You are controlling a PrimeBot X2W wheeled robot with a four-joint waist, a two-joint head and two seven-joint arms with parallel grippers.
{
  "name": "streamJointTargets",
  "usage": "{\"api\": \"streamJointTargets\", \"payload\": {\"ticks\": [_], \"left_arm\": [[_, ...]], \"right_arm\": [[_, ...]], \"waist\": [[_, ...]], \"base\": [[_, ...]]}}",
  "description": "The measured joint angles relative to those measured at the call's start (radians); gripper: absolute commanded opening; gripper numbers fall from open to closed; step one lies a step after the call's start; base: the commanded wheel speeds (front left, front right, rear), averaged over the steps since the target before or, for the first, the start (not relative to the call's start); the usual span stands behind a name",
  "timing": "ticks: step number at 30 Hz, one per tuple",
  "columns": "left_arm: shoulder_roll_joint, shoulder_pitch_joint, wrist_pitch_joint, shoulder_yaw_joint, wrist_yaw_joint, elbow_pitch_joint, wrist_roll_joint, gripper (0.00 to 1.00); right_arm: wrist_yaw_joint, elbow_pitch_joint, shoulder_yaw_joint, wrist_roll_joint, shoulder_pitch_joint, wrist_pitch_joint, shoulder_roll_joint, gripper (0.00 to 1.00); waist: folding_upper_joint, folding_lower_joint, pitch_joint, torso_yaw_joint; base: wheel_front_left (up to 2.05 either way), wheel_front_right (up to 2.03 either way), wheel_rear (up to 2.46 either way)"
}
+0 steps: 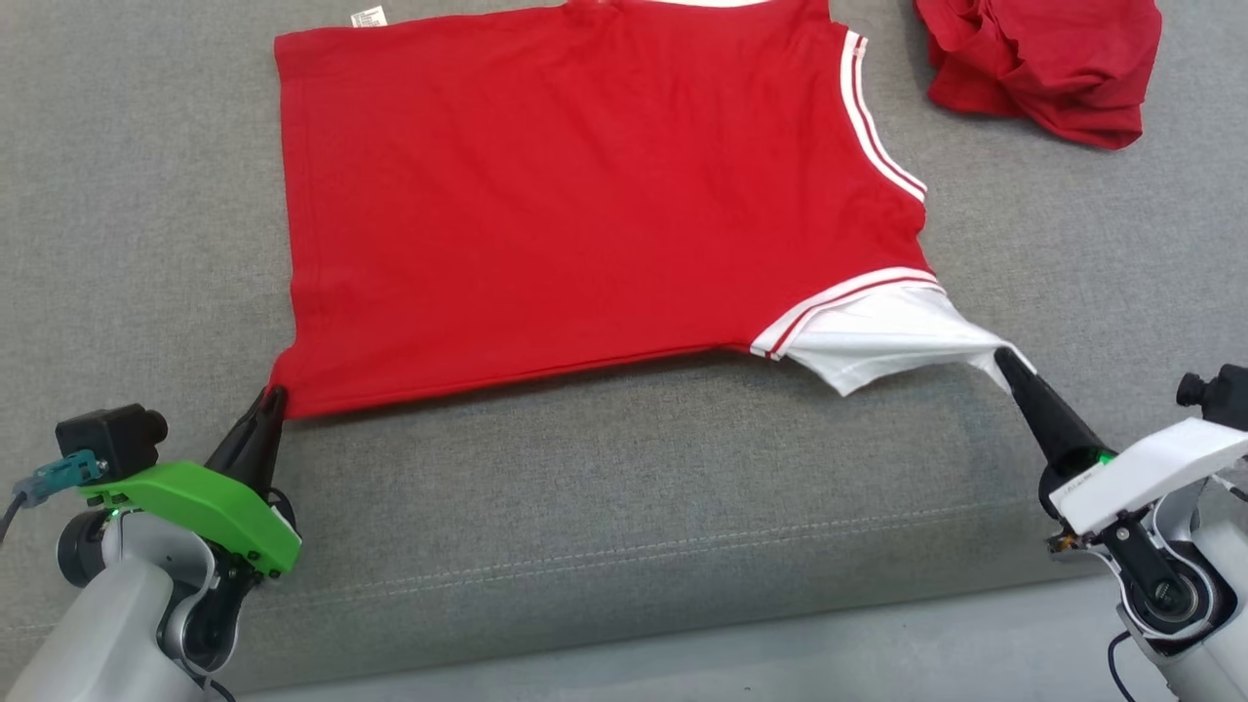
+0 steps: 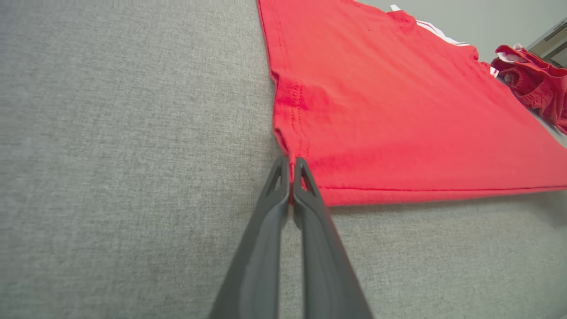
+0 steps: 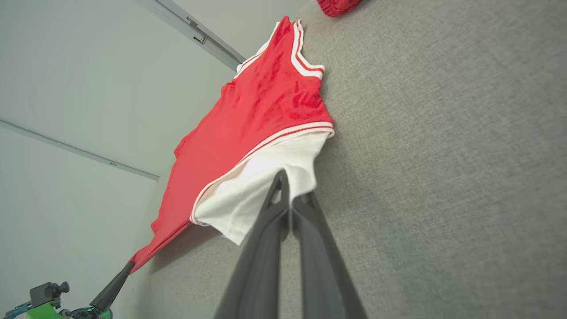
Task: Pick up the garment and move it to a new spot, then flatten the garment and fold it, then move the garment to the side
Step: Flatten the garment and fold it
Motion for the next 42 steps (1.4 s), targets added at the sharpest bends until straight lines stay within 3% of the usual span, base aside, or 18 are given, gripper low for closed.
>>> {"api": "streamJointTargets", "payload": {"ticks": [8, 18, 20, 21, 22, 23, 24, 25, 34, 42], "left_arm": [[-0.002, 0.002, -0.021, -0.011, 0.000, 0.034, 0.012, 0.00], [-0.016, 0.004, -0.035, -0.030, 0.000, 0.074, 0.026, 0.00], [-0.019, 0.004, -0.039, -0.033, 0.000, 0.082, 0.027, 0.00], [-0.021, 0.004, -0.040, -0.034, 0.000, 0.086, 0.030, 0.11], [-0.024, 0.004, -0.044, -0.035, 0.001, 0.090, 0.031, 0.38], [-0.025, 0.004, -0.047, -0.035, 0.002, 0.093, 0.033, 0.82], [-0.026, 0.004, -0.048, -0.035, 0.002, 0.096, 0.037, 0.82], [-0.028, 0.004, -0.048, -0.034, 0.006, 0.098, 0.046, 1.00], [-0.027, 0.003, -0.075, -0.004, 0.016, 0.106, 0.061, 1.00], [0.006, 0.002, -0.092, 0.044, 0.031, 0.037, 0.085, 1.00]], "right_arm": [[0.000, -0.006, 0.055, 0.026, 0.059, 0.079, -0.017, 0.00], [0.000, -0.001, 0.056, 0.024, 0.063, 0.090, -0.029, 0.00], [0.000, 0.004, 0.055, 0.019, 0.059, 0.087, -0.029, 0.14], [0.000, 0.006, 0.055, 0.014, 0.058, 0.084, -0.028, 0.34], [0.000, 0.007, 0.056, 0.013, 0.056, 0.084, -0.027, 0.51], [0.000, 0.009, 0.056, 0.013, 0.055, 0.084, -0.026, 0.96], [0.000, 0.011, 0.057, 0.013, 0.053, 0.084, -0.024, 0.96], [0.000, 0.013, 0.058, 0.013, 0.051, 0.084, -0.021, 1.00], [0.000, 0.029, 0.059, -0.013, 0.042, 0.063, -0.021, 1.00], [0.000, -0.001, 0.002, -0.066, 0.002, -0.033, -0.048, 1.00]], "waist": [[0.0000, 0.0000, -0.004, 0.009], [0.0000, 0.0000, 0.005, 0.006], [0.0000, 0.0000, 0.007, 0.006], [0.0000, 0.0000, 0.007, 0.006], [0.0000, 0.0000, 0.008, 0.006], [0.0000, 0.0000, 0.008, 0.006], [0.0000, 0.0000, 0.008, 0.007], [0.0000, 0.0000, 0.009, 0.007], [0.0000, 0.0000, 0.003, 0.012], [0.0000, 0.0000, -0.012, 0.014]], "base": [[0.00, 0.00, 0.00], [0.00, 0.00, 0.00], [0.00, 0.00, 0.00], [0.00, 0.00, 0.00], [0.00, 0.00, 0.00], [0.00, 0.00, 0.00], [0.00, 0.00, 0.00], [0.00, 0.00, 0.00], [0.00, 0.00, 0.00], [0.00, 0.00, 0.00]]}}
